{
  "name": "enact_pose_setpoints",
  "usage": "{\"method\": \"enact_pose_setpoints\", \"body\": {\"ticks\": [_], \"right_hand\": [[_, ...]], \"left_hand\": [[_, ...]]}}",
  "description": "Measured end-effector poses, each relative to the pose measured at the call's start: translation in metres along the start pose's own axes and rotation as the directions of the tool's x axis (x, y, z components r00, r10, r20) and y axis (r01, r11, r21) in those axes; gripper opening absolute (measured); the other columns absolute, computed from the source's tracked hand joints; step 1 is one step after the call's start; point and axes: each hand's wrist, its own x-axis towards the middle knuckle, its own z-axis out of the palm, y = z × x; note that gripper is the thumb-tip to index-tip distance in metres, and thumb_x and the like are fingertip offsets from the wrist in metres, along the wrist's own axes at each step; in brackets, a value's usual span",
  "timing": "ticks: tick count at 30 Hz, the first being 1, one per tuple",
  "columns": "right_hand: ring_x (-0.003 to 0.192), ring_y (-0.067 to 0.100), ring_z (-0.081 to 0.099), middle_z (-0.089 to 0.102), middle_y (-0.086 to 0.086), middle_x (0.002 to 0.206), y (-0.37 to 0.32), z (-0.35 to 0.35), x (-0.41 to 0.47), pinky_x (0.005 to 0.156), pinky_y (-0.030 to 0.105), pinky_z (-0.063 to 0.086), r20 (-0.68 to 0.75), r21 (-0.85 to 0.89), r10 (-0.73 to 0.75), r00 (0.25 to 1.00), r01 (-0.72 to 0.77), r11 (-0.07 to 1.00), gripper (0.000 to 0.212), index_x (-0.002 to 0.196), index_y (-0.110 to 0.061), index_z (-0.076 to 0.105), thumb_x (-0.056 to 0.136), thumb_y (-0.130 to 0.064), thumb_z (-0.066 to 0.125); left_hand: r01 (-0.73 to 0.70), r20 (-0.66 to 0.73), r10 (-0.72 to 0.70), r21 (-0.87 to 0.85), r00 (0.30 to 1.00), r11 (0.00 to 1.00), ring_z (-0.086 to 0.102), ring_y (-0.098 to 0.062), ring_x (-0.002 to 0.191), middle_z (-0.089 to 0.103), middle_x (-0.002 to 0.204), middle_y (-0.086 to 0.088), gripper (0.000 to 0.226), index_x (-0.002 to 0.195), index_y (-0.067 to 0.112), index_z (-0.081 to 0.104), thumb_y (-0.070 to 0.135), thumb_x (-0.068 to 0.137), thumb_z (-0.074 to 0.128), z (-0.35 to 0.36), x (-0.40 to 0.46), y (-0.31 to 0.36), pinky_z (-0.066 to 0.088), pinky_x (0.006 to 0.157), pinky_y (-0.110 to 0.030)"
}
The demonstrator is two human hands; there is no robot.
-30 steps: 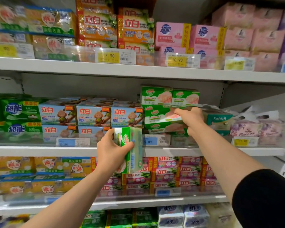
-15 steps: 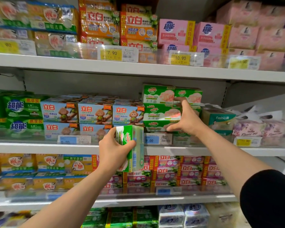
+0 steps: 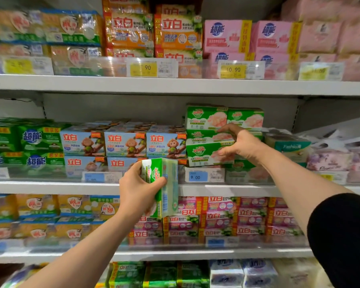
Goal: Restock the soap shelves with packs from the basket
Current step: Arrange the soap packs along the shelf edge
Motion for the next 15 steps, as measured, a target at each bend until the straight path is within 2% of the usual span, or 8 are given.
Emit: {"method": "enact_pose_setpoints", "body": {"ticks": [6,11,15], "right_hand": [[0.110,0.021,0.060,0.058,0.005,0.123,0.008,0.002,0.014,0.085,0.040,0.057,-0.081,-0.062,-0.037,0.996,0.032,0.998,0.057,0.114,-0.017,0.056,0.067,0.009,0.078],[0.109,0.023,0.060,0.056,0.009,0.127,0.015,0.003,0.021,0.082,0.043,0.058,-0.091,0.000,-0.046,0.995,0.047,0.999,0.051,0.102,-0.018,0.057,0.067,0.015,0.074],[0.104,0.028,0.064,0.059,0.014,0.123,0.019,0.005,0.025,0.077,0.047,0.059,-0.110,0.073,-0.022,0.994,0.030,0.997,0.052,0.099,-0.016,0.055,0.066,0.019,0.073]], "left_hand": [[-0.009,0.005,0.009,0.022,1.000,1.000,0.067,0.002,0.065,0.071,0.080,0.004,0.026,0.094,0.017,0.063,0.012,0.074,0.080,0.000,-0.001,0.000,0.048,0.051,-0.013],[-0.025,0.000,0.025,0.055,1.000,0.998,0.067,0.002,0.066,0.071,0.079,0.004,0.027,0.093,0.017,0.062,0.012,0.074,0.080,0.002,-0.001,0.001,0.049,0.051,-0.013],[-0.040,-0.002,0.040,0.082,0.999,0.996,0.068,-0.003,0.067,0.070,0.077,0.005,0.026,0.091,0.019,0.061,0.014,0.074,0.080,0.005,-0.002,0.002,0.056,0.060,-0.026]]}}
